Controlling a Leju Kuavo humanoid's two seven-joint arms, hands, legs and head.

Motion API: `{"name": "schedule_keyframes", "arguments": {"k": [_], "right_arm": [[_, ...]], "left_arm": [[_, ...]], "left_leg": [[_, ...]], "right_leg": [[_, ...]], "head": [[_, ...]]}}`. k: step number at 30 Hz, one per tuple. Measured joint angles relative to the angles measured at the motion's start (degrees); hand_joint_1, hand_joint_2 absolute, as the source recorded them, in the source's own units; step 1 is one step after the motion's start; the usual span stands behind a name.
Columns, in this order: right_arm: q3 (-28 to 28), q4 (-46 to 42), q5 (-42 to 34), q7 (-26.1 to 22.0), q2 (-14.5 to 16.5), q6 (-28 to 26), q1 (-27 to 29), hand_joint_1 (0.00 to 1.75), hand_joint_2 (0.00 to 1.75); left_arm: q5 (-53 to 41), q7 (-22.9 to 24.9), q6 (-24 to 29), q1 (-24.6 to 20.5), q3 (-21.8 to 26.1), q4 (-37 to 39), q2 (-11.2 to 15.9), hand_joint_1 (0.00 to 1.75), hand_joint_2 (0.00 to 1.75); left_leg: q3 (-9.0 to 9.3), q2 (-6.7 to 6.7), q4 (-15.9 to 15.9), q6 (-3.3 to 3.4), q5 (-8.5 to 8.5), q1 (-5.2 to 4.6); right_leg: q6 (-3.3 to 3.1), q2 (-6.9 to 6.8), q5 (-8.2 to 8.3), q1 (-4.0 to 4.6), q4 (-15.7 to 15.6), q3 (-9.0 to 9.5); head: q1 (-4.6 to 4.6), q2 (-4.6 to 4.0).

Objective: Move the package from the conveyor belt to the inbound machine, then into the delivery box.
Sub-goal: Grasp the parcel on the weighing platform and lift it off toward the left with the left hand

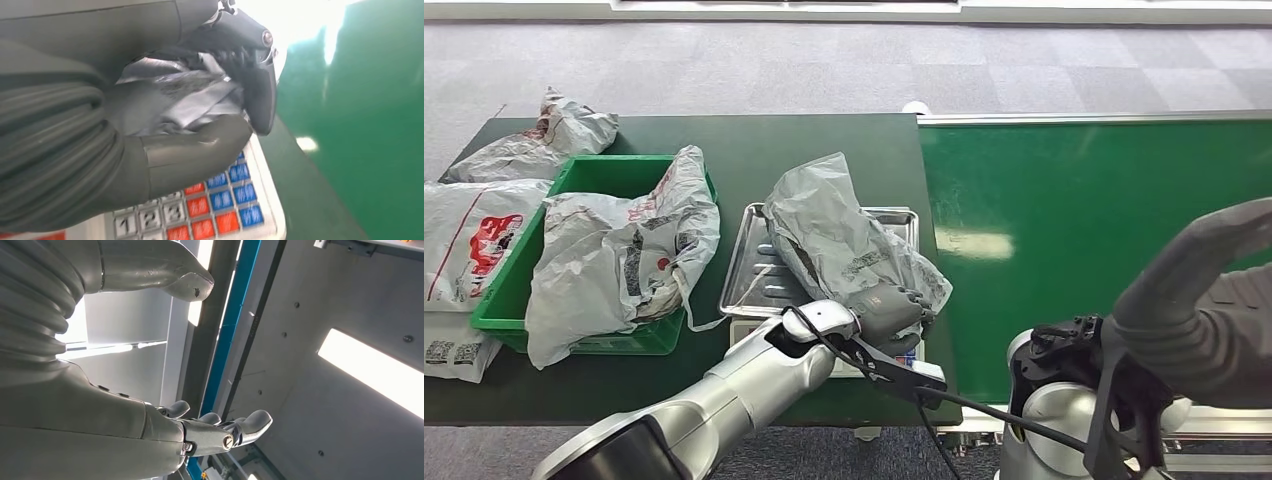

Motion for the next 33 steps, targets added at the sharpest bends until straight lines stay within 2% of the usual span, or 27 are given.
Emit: {"name": "schedule_keyframes", "arguments": {"k": [6, 12, 17, 21, 25, 26, 27, 30, 31, 33], "right_arm": [[0.0, 0.0, 0.2, 0.0, 0.0, 0.0, 0.0, 0.0, 1.75], [0.0, 0.0, 0.3, 0.0, 0.0, 0.0, 0.0, 0.0, 1.75], [0.0, -0.6, 0.4, 0.0, 0.0, 0.0, 0.1, 0.0, 1.75], [0.0, -0.8, 0.4, 0.0, 0.0, 0.0, 0.1, 0.0, 1.75], [0.0, -0.8, 0.1, 0.0, 0.0, 0.0, 0.1, 0.0, 1.75], [0.0, -0.8, 0.0, 0.0, 0.0, 0.0, 0.1, 0.0, 1.75], [0.0, -0.8, -0.1, 0.0, 0.0, 0.0, 0.1, 0.0, 1.75], [0.0, -0.8, -0.2, 0.0, 0.0, 0.0, 0.1, 0.0, 1.75], [0.0, -0.8, -0.2, 0.0, 0.0, 0.0, 0.1, 0.0, 1.75], [0.0, -0.8, -0.2, 0.0, 0.0, 0.0, 0.1, 0.0, 1.75]], "left_arm": [[-1.7, 1.9, 11.5, 0.3, -0.1, 0.2, 0.0, 1.66, 1.75], [-2.3, 2.1, 21.7, 0.4, 0.1, -0.1, 0.1, 1.73, 1.75], [-5.2, 5.0, 37.2, 0.2, 1.5, -2.3, 0.7, 1.75, 1.75], [-7.7, 6.6, 39.4, 0.0, 2.5, -4.4, 1.2, 1.74, 1.75], [-18.0, 9.4, 39.5, 0.7, 7.1, -11.2, 2.6, 1.71, 1.75], [-20.1, 9.8, 39.5, 0.8, 8.9, -12.9, 2.9, 1.66, 1.75], [-21.4, 10.1, 39.5, 0.8, 10.4, -14.4, 3.1, 1.44, 1.75], [-23.3, 10.6, 39.5, 1.0, 13.8, -17.8, 3.8, 0.47, 1.75], [-24.2, 10.9, 39.5, 1.1, 14.6, -18.6, 4.0, 0.35, 1.75], [-25.9, 11.9, 39.4, 1.3, 16.1, -19.4, 4.3, 0.35, 1.75]], "left_leg": [[-0.03, 0.03, 0.0, -0.02, 0.0, 0.0], [-0.06, 0.02, 0.0, -0.02, 0.01, 0.01], [-0.08, 0.0, 0.0, 0.0, 0.0, 0.0], [-0.11, 0.0, 0.0, 0.0, -0.01, 0.0], [-0.12, 0.01, 0.0, 0.0, 0.0, 0.0], [-0.11, 0.01, 0.0, -0.01, 0.0, 0.0], [-0.11, 0.02, 0.0, -0.01, 0.0, 0.0], [-0.12, 0.0, 0.0, -0.01, 0.01, 0.01], [-0.12, 0.0, 0.0, -0.02, 0.01, 0.01], [-0.12, 0.0, 0.0, -0.02, 0.01, 0.01]], "right_leg": [[-0.01, 0.05, 0.0, 0.02, 0.0, -0.06], [-0.01, 0.03, 0.0, -0.01, 0.0, -0.07], [0.0, 0.03, 0.0, -0.04, 0.0, -0.08], [0.0, 0.02, 0.0, -0.04, 0.0, -0.09], [0.0, 0.03, 0.0, -0.03, 0.0, -0.11], [0.0, 0.03, 0.0, -0.02, 0.0, -0.11], [0.0, 0.03, 0.0, -0.02, 0.0, -0.11], [0.0, 0.03, 0.0, 0.01, 0.0, -0.11], [0.0, 0.03, 0.0, 0.01, 0.0, -0.11], [0.0, 0.03, 0.0, 0.0, 0.0, -0.11]], "head": [[-0.01, 0.0], [0.0, 0.0], [0.0, 0.0], [-0.01, 0.0], [-0.01, 0.0], [-0.01, 0.0], [-0.01, 0.0], [-0.01, 0.0], [0.0, 0.0], [0.0, 0.0]]}}
